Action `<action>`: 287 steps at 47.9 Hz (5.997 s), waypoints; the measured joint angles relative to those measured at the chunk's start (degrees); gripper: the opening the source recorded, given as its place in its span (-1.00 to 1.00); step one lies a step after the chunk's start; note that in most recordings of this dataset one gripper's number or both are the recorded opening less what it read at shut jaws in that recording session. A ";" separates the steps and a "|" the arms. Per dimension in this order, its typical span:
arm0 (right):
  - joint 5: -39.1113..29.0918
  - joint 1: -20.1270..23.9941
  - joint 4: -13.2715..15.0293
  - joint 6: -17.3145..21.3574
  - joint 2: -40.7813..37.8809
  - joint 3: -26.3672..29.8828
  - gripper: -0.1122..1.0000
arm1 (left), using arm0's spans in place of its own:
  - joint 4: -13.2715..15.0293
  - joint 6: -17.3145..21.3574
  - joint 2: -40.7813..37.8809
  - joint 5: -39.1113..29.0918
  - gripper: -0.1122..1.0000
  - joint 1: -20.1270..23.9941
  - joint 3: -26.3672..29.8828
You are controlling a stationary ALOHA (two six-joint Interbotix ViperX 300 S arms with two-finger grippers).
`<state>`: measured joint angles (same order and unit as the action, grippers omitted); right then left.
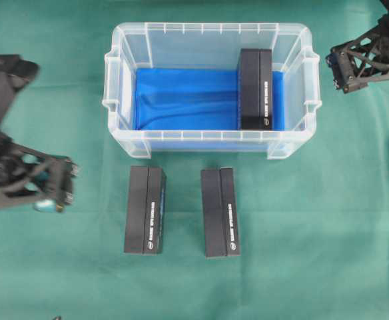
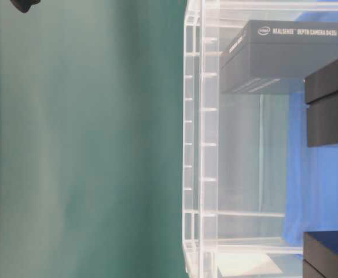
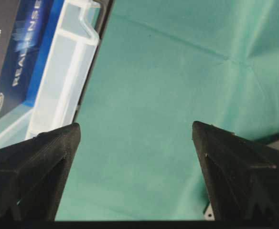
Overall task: Take out the box from the case.
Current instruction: 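Withdraw the left gripper to the left side, then move the right gripper over the right black box in the bin, then lower the open right gripper around the right box and close it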
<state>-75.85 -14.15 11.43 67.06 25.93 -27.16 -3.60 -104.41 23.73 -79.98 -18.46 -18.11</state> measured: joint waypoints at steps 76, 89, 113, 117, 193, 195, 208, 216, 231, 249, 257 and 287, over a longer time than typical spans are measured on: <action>-1.41 0.00 -2.11 6.86 0.18 -0.18 0.86 | 2.11 31.99 6.50 -5.45 0.94 34.98 -4.66; -1.14 0.00 -3.16 9.49 -1.05 1.14 0.86 | 2.11 32.17 5.10 -6.24 0.94 34.89 -4.22; 1.49 0.70 -4.39 9.84 -15.29 14.15 0.86 | 2.11 32.43 3.69 -6.33 0.94 34.98 -2.81; 1.67 1.05 -4.39 9.84 -17.75 16.79 0.86 | 2.11 33.49 3.69 -6.33 0.94 34.89 -2.72; 1.49 2.20 -5.36 10.37 -25.49 24.79 0.87 | 2.11 35.95 3.78 -6.15 0.94 34.80 -2.81; 1.49 2.20 -5.36 10.37 -25.49 24.87 0.87 | 2.11 35.95 3.78 -6.15 0.94 34.72 -2.72; 1.49 2.20 -5.54 10.37 -25.49 24.79 0.87 | 2.11 35.95 3.78 -6.15 0.94 34.72 -2.81; 1.49 2.29 -5.54 10.46 -25.49 24.87 0.87 | 2.11 35.95 3.78 -6.15 0.94 34.72 -2.72; 1.49 2.20 -5.45 10.55 -25.49 24.87 0.87 | 2.11 35.95 3.78 -6.15 0.94 34.72 -2.72; 1.58 2.29 -5.54 10.55 -26.46 24.26 0.87 | 2.11 35.95 3.78 -6.15 0.94 34.80 -2.81; 2.02 2.20 -5.54 10.72 -27.07 23.12 0.87 | 2.11 35.95 3.78 -6.15 0.94 34.72 -2.72; 10.02 1.67 -5.19 13.80 -27.07 16.17 0.87 | 2.11 35.95 3.78 -5.19 0.94 34.19 -2.81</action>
<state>-65.83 -12.48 6.24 80.86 -1.14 -10.99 -1.49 -68.47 27.51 -85.17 15.73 -20.92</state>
